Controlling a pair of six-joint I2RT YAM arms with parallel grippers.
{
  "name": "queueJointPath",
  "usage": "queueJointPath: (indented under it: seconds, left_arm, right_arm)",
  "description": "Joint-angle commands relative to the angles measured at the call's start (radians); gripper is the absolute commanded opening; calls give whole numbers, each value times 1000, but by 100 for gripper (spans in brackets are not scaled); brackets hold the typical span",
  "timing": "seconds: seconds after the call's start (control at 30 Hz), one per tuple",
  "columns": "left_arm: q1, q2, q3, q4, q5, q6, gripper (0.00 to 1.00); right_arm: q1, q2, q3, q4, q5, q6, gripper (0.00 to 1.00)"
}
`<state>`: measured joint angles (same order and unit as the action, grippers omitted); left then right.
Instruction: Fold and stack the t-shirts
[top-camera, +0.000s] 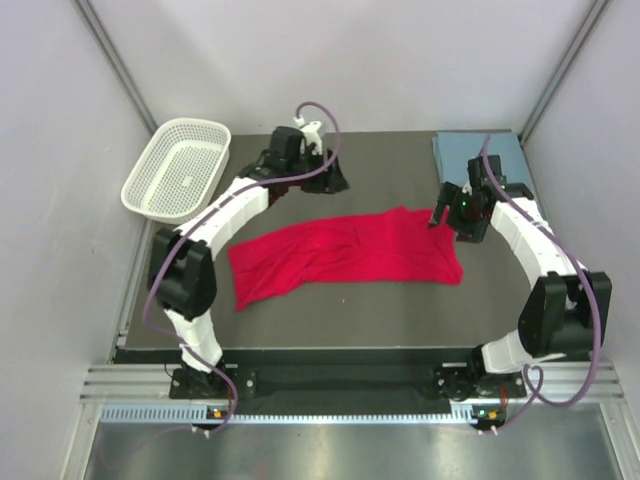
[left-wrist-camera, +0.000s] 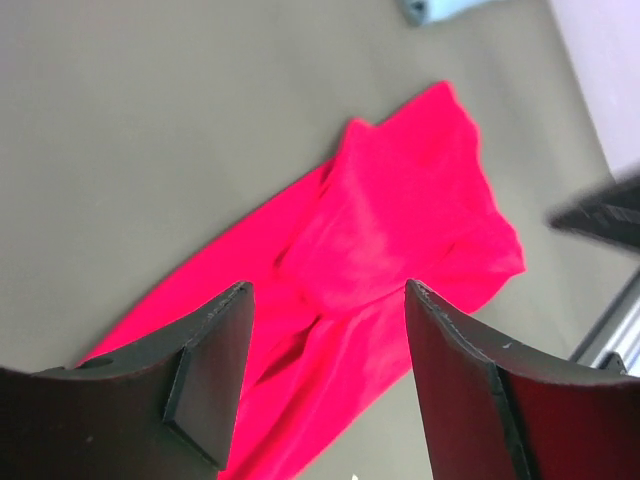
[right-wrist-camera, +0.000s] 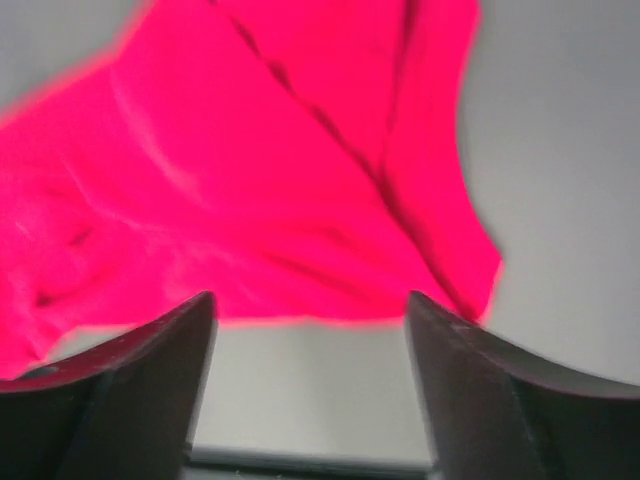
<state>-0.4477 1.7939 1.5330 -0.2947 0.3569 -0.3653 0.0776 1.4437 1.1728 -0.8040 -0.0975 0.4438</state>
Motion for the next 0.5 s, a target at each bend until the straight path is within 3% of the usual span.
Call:
queueJointPath:
  seconds: [0.0,0.03,0.1,0.2,0.3,0.47]
  left_arm:
    - [-28,80,128,63,105,40,66]
    - [-34,88,144,66,111,25,66]
    - [-45,85,118,77,131,-21,67]
    - [-88,43,40,91,122,-37,66]
    - [-112,-2,-34,91,126,-43,66]
    - [-112,-53,-88,48,108,-21,66]
  right_arm:
    - [-38,122,117,126,2,3,72]
    - [-53,151,132,140,-11,0,60]
    - [-67,228,180,169,-18,-20,56]
    - [-70,326,258,193,11,-66,57]
    - [-68,429,358,197,35,-122,65]
    - [-70,570,493,196,71,-178,65]
